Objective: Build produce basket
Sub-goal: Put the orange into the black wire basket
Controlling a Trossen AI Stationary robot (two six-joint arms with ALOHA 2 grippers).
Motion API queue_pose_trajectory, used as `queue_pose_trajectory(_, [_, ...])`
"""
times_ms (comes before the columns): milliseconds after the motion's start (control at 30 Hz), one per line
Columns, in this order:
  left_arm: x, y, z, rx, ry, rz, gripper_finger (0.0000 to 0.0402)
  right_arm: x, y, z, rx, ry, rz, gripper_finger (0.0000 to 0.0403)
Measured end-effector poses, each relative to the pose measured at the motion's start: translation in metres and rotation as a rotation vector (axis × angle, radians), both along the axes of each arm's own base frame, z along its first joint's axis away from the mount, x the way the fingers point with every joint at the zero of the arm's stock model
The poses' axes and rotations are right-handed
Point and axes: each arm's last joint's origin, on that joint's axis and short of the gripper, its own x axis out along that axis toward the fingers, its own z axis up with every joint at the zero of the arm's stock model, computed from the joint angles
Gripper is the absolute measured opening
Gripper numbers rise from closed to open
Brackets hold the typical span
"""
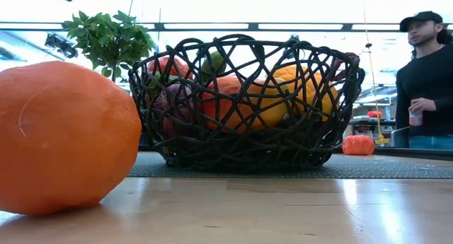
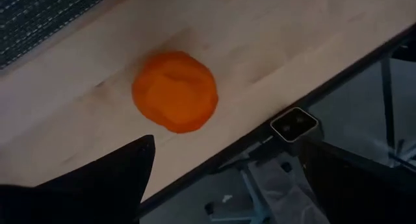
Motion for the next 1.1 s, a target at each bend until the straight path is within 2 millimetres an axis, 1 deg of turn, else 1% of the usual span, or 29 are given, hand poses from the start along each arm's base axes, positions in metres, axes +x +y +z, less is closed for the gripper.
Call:
queue_pose_trajectory(133, [0.001,-0.007,-0.013,0.018,0.037,0.014,0.0382,0.000,0.000,0.000,-0.001,-0.002,-0.001,0.0352])
queue_pose_trajectory(300, [0.005,-0.012,-0.031,0.042,0.079,0.010,0.0382,0.001,0.001,0.000,0.011,-0.013,-0.007,0.0352])
queue_pose_trajectory(500, [0.011,-0.009,-0.046,0.071,0.113,-0.010,0.0383,0.000,0.004,0.001,0.023,-0.022,-0.001,0.0352])
queue_pose_trajectory(700, [0.011,-0.002,-0.048,0.111,0.145,0.008,0.0383,0.000,0.004,0.001,0.024,-0.020,0.002,0.0352])
queue_pose_trajectory(933, [0.013,-0.001,-0.048,0.110,0.131,-0.006,0.0383,0.000,0.004,0.000,0.016,-0.024,0.002,0.0352])
queue_pose_trajectory(1033, [0.014,-0.001,-0.050,0.098,0.148,-0.008,0.0383,0.000,0.004,0.000,0.015,-0.022,0.002,0.0352])
queue_pose_trajectory(1100, [0.017,-0.001,-0.055,0.087,0.159,-0.007,0.0383,0.000,0.004,0.000,0.013,-0.021,0.002,0.0352])
